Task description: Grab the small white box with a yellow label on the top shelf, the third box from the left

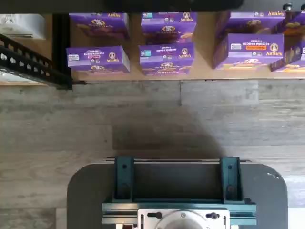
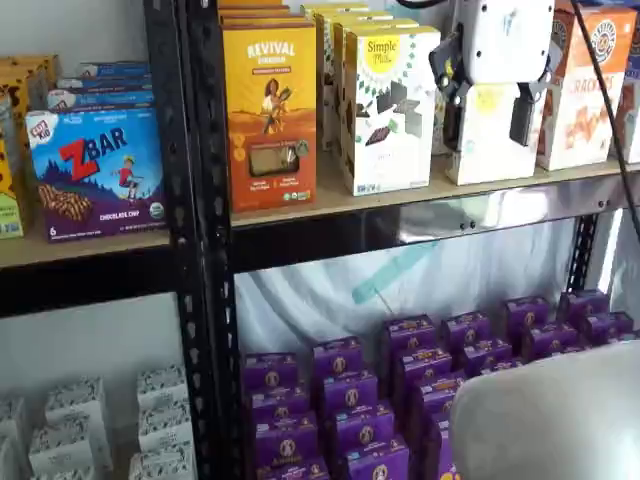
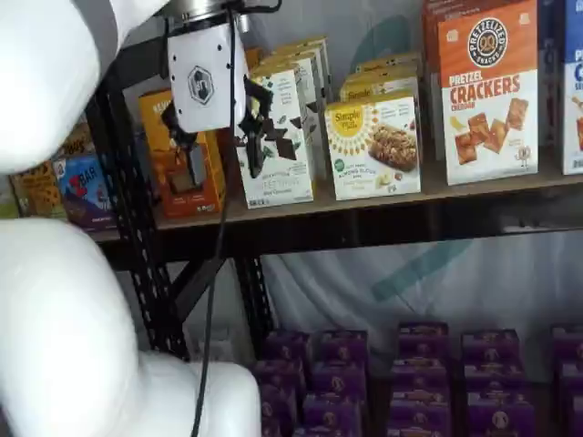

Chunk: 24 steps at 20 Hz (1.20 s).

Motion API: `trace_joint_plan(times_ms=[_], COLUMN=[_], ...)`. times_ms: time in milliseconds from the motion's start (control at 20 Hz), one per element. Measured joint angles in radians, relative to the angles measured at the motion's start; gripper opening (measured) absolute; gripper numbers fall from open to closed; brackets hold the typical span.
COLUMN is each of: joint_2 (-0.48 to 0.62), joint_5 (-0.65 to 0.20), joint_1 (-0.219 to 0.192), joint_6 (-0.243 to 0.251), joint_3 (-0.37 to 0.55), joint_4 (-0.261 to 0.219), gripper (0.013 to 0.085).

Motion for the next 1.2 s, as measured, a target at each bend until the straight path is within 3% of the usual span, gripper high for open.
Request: trace_joint_plan(times_ms=[150, 350, 550, 800, 1200], joint_2=[0.008, 0.006, -0.014, -0.028, 0.002], joint_5=[0.016, 0.013, -0.030, -0.110, -0.244], joint_1=[-0.045, -0.055, -0.056, -0.101, -0.231], joint_6=[-0.022, -0.032, -0.047, -0.107, -0.235], joint_3=[-0.006, -0.004, 0.015, 0.046, 0.066], joint_4=[0.050, 0.054, 0.024, -0.020, -0.026], gripper=[0.0850, 0.0850, 0.0850, 0.0850, 0.0850])
